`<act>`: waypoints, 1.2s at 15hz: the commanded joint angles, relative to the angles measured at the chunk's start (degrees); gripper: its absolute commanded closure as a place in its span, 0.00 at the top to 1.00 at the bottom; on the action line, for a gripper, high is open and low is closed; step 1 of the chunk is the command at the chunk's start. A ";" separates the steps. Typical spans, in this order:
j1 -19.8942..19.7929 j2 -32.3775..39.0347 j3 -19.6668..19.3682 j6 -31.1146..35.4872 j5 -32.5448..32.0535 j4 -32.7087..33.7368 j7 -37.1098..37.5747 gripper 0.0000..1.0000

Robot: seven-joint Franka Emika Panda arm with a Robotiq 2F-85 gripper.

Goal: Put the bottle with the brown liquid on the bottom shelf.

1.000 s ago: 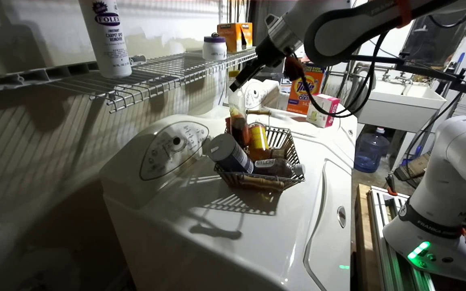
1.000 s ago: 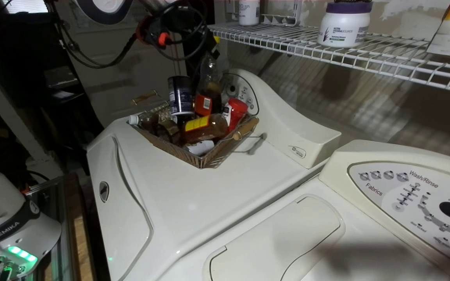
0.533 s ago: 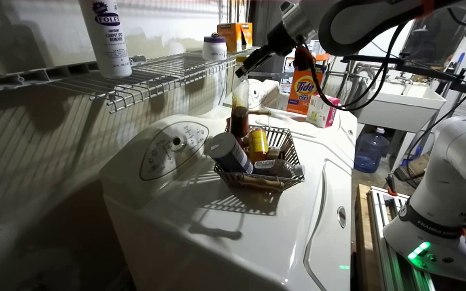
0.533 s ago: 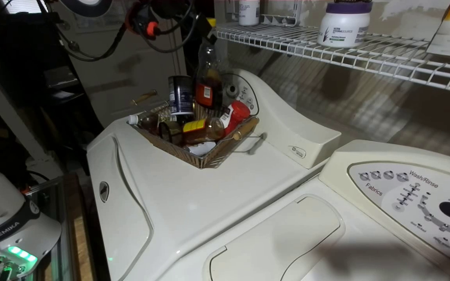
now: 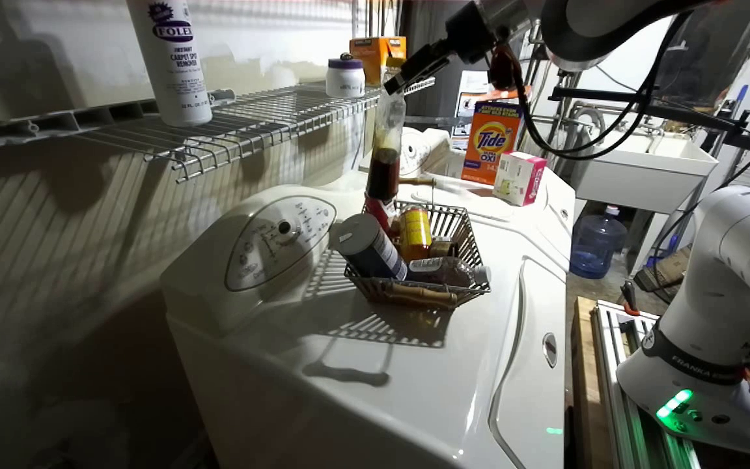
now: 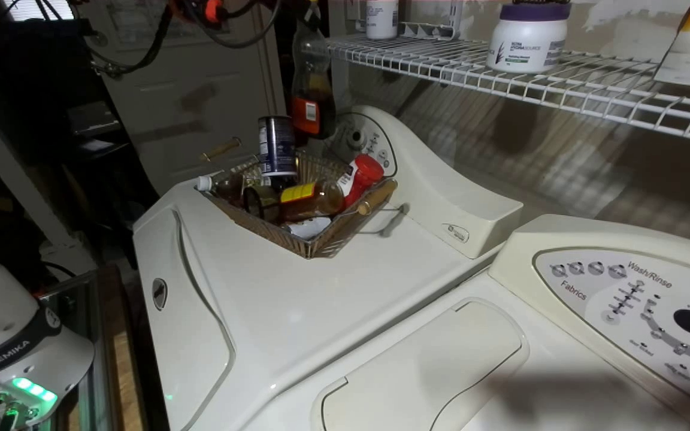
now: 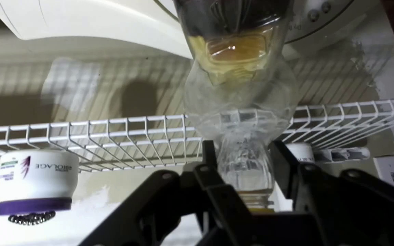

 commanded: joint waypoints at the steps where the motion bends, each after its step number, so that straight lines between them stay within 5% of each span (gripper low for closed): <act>1: 2.89 -2.21 -0.98 0.32 1.04 3.64 -2.47 0.19; 15: 3.51 19.79 1.49 -1.29 -1.55 34.11 -1.02 0.19; 18: 0.97 24.85 3.83 -3.57 -2.62 41.91 -0.20 0.19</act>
